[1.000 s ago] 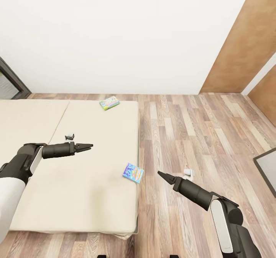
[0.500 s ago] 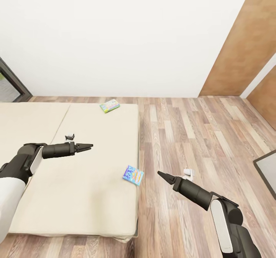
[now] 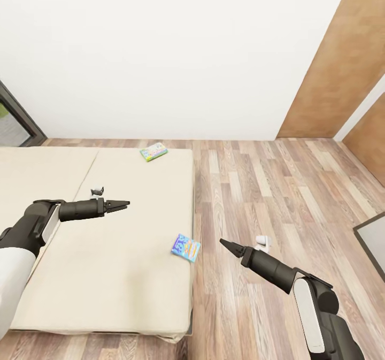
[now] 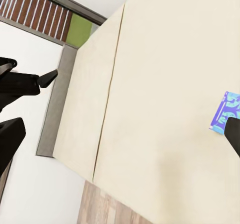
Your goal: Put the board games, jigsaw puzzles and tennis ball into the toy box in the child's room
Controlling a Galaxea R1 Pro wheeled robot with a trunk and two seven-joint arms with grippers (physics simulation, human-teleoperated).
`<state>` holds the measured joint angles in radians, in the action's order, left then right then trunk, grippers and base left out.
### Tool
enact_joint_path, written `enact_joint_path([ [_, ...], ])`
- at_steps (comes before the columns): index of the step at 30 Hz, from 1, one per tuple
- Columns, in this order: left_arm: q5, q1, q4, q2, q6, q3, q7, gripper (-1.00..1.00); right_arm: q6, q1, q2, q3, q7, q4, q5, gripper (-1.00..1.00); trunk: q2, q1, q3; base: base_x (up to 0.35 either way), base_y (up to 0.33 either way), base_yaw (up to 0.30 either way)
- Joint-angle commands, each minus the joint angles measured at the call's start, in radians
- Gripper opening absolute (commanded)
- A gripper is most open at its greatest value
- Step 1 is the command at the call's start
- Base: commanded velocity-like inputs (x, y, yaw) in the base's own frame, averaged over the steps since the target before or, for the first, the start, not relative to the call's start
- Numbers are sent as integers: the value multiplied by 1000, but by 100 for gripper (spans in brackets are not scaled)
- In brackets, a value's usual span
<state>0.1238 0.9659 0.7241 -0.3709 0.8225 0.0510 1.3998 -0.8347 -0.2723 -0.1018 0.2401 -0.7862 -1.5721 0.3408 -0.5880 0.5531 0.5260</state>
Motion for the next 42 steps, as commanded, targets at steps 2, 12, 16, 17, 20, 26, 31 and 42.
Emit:
enact_joint_path([
  [2,2,1,0,0,10,0,2,100,-5,-1,-1,2,-4,0,0,100,-1,0,-2,0,0,0],
  [12,2,1,0,0,10,0,2,100,-4,-1,-1,2,-4,0,0,100,-1,0,-19,0,0,0],
  [16,2,1,0,0,10,0,2,100,-4,-1,-1,2,-4,0,0,100,-1,0,-25,0,0,0],
  [17,2,1,0,0,10,0,2,100,-4,-1,-1,2,-4,0,0,100,-1,0,-27,0,0,0],
  [20,2,1,0,0,10,0,2,100,-4,-1,-1,2,-4,0,0,100,-1,0,-32,0,0,0],
  [26,2,1,0,0,10,0,2,100,-4,-1,-1,2,-4,0,0,100,-1,0,-42,0,0,0],
  [31,2,1,0,0,10,0,2,100,-4,-1,-1,2,-4,0,0,100,-1,0,-50,0,0,0],
  [42,2,1,0,0,10,0,2,100,-4,0,-2,1,-4,0,0,100,-1,0,-68,0,0,0],
])
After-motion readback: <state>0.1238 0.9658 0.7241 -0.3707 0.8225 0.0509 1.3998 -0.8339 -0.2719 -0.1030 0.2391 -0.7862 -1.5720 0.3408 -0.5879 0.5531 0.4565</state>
